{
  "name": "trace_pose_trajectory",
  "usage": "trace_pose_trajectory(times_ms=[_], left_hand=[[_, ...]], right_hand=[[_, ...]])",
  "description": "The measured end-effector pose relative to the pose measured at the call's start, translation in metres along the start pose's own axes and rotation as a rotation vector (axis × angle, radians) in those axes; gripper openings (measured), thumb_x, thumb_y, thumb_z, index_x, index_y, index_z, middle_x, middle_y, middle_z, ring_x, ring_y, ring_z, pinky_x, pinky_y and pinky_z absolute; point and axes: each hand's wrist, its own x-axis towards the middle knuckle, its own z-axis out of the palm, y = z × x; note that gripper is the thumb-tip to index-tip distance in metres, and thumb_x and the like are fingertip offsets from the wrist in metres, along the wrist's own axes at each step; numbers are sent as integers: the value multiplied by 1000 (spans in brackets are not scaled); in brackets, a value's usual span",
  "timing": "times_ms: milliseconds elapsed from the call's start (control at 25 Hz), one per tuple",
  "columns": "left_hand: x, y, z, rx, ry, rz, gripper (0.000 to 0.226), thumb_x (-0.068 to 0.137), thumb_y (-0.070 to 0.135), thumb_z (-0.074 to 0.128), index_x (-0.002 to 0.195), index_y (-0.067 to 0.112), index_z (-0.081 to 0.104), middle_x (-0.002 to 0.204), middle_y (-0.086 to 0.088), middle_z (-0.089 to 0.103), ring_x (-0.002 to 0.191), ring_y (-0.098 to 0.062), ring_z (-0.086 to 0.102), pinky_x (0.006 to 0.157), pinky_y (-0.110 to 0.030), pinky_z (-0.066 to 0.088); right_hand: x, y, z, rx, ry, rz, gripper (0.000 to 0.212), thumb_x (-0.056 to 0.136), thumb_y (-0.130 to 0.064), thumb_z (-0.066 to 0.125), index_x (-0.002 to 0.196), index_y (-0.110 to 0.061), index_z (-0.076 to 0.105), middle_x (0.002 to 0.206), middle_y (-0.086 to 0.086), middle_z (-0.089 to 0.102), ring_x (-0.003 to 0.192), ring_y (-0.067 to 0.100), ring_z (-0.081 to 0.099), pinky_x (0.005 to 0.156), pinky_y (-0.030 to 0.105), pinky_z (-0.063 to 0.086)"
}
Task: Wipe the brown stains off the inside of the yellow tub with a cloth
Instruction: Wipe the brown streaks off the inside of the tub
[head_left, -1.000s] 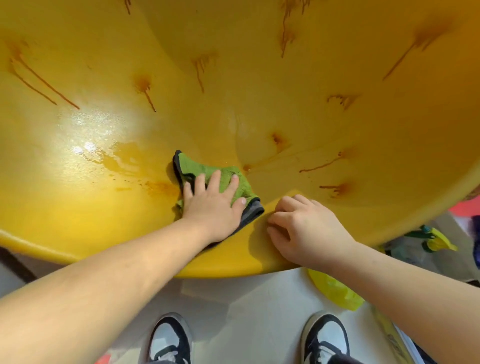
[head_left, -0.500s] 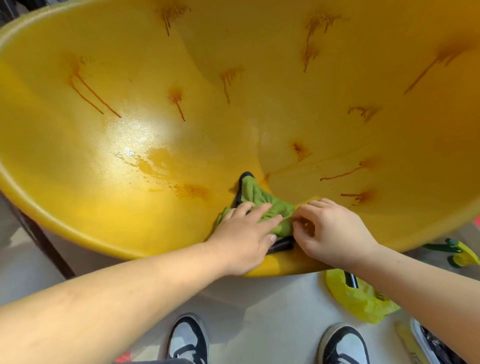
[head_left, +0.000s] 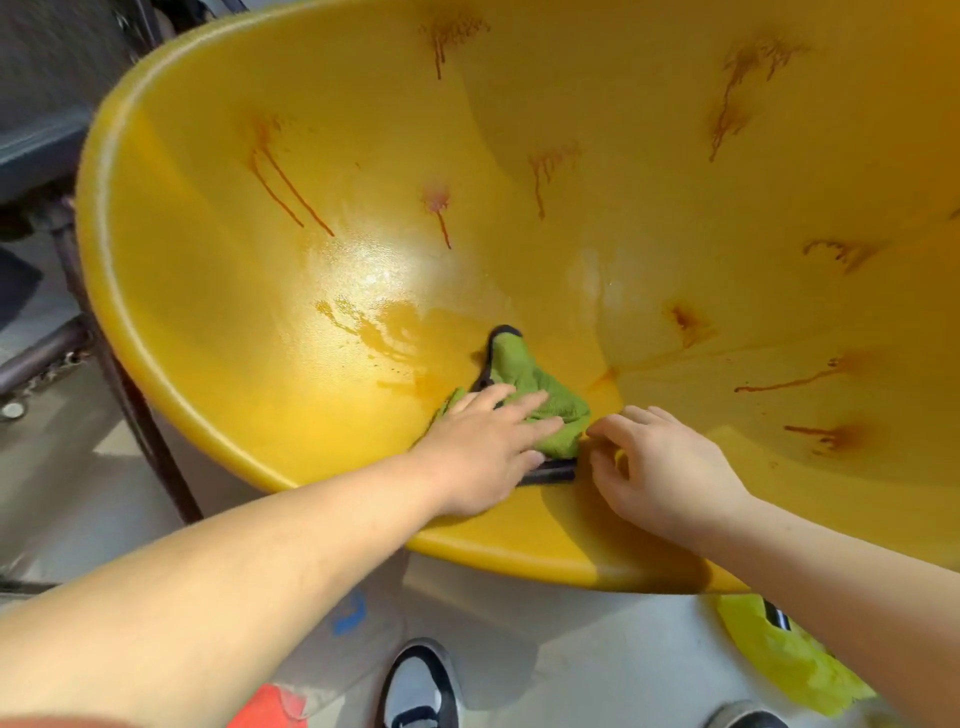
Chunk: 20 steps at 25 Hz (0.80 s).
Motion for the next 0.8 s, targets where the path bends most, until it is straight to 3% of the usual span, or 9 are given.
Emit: trace_pose_trajectory(times_ms=[80, 160, 240, 320, 400, 520, 600, 720, 800], left_hand=[[4, -40, -7, 89, 55, 21, 52, 107, 45, 31, 158, 44, 19, 170, 13, 8, 155, -20, 5, 126, -44, 7], [8, -72, -9, 172, 174, -267, 52, 107, 41, 33, 158, 38, 23, 170, 3, 13, 154, -28, 10, 125, -47, 8], [17, -68, -9, 105, 232, -494, 49, 107, 37, 34, 155, 35, 31, 169, -1, 15, 152, -35, 10, 123, -52, 9], [33, -23, -4, -64, 214, -464, 45, 107, 35, 34, 153, 37, 37, 170, 5, 15, 152, -33, 8, 122, -53, 7], [45, 33, 5, -201, 142, -216, 46, 108, 37, 36, 153, 41, 37, 169, 12, 14, 154, -26, 6, 123, -50, 7], [61, 65, 11, -209, 51, 136, 46, 107, 40, 41, 152, 48, 36, 168, 16, 14, 156, -20, 6, 124, -47, 9], [81, 64, 10, -171, 34, 64, 47, 106, 46, 37, 152, 52, 31, 169, 15, 8, 156, -21, 4, 123, -47, 9], [95, 86, 14, -236, 135, -265, 45, 107, 45, 31, 152, 48, 31, 171, 9, 5, 154, -26, 3, 122, -54, 11], [96, 128, 14, -350, 149, -282, 43, 108, 43, 31, 151, 46, 36, 170, 11, 8, 154, -27, 5, 121, -54, 11]], right_hand=[[9, -3, 4, -13, -11, 8, 35, 95, -38, 54, 126, -26, 66, 110, -4, 71, 109, 25, 63, 73, 36, 56], [11, -6, 5, 13, -21, -14, 35, 97, -40, 52, 127, -27, 65, 112, -6, 69, 110, 23, 61, 75, 35, 56], [7, -3, 3, 50, -42, -54, 33, 97, -40, 52, 124, -27, 67, 109, -5, 68, 107, 22, 60, 77, 36, 55], [0, 6, -6, 58, -59, -71, 27, 97, -39, 54, 114, -26, 70, 102, -5, 67, 102, 22, 60, 74, 37, 55], [-9, 22, -22, 25, -8, -58, 21, 94, -38, 56, 95, -25, 72, 87, -5, 64, 91, 24, 61, 64, 35, 51], [-28, 54, -52, -96, 82, -24, 24, 88, -41, 56, 80, -24, 71, 73, -4, 59, 76, 28, 61, 55, 30, 42], [-45, 77, -73, -216, 85, 13, 28, 86, -43, 56, 78, -22, 72, 72, -1, 61, 75, 31, 62, 58, 32, 45], [-65, 109, -107, -415, 159, 122, 29, 85, -40, 55, 72, -19, 70, 70, 3, 61, 74, 35, 61, 65, 38, 48], [-75, 126, -127, -526, 206, 211, 26, 84, -36, 57, 72, -17, 69, 71, 6, 61, 76, 36, 62, 74, 42, 48]])
